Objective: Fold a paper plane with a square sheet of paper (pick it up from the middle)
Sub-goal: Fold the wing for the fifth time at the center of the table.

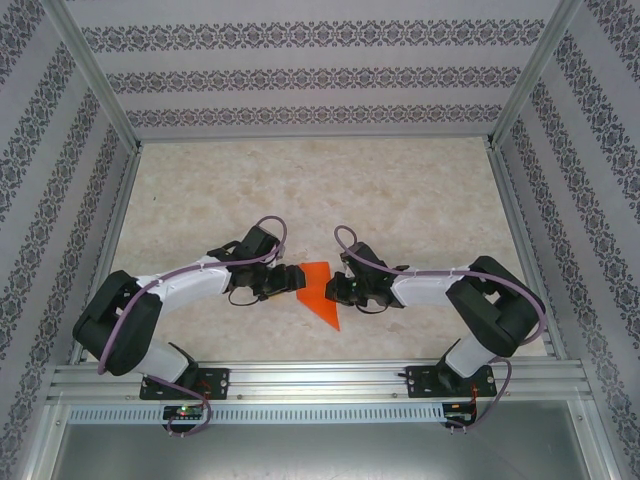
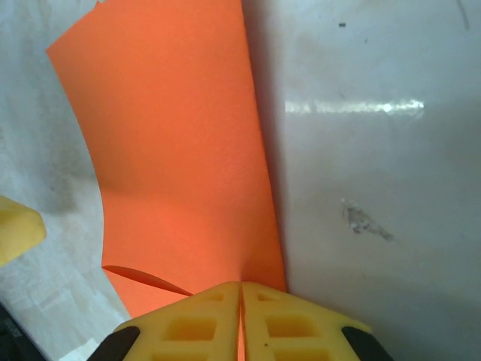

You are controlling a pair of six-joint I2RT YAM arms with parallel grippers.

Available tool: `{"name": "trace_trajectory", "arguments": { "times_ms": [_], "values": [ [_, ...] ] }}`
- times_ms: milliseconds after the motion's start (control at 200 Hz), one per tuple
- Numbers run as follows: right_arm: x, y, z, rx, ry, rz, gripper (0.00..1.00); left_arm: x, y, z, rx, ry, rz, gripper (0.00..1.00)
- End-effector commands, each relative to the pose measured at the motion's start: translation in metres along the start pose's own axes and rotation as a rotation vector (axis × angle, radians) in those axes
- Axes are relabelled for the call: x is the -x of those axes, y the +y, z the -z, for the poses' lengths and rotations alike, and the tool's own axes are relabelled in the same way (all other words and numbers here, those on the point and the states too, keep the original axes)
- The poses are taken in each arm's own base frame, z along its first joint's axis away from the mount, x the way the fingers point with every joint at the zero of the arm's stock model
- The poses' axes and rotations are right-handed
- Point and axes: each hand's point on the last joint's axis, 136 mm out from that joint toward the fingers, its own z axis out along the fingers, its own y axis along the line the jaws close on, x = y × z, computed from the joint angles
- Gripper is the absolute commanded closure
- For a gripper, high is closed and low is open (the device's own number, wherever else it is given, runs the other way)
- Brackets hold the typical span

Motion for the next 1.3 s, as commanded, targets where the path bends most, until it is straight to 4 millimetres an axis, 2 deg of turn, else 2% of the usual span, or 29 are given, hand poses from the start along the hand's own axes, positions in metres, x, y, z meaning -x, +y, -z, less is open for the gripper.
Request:
{"name": "trace_trajectory", "arguments": {
  "times_ms": [0,125,410,739,1294],
  "values": [
    [-0.003,-0.016,-0.009,-0.017,-0.001,-0.041,0.89,0.004,-0.016,-0.002,-0.048,-0.010,-0.006,0.29],
    [-0.006,-0.022,-0.012,-0.021,-0.004,-0.061,0.89,0.001,-0.020,-0.006,-0.061,0.003,0.008,0.29],
    [-0.001,-0.028,-0.012,-0.023,-0.043,-0.098,0.89,-0.005,-0.011,-0.020,-0.074,0.018,0.114,0.30],
    [-0.004,-0.035,-0.017,-0.029,-0.042,-0.122,0.88,0.001,-0.022,-0.030,-0.135,0.020,0.128,0.35],
    [-0.003,-0.039,-0.020,-0.043,-0.040,-0.125,0.87,0.012,-0.039,-0.034,-0.226,-0.010,0.120,0.54]
  ]
}}
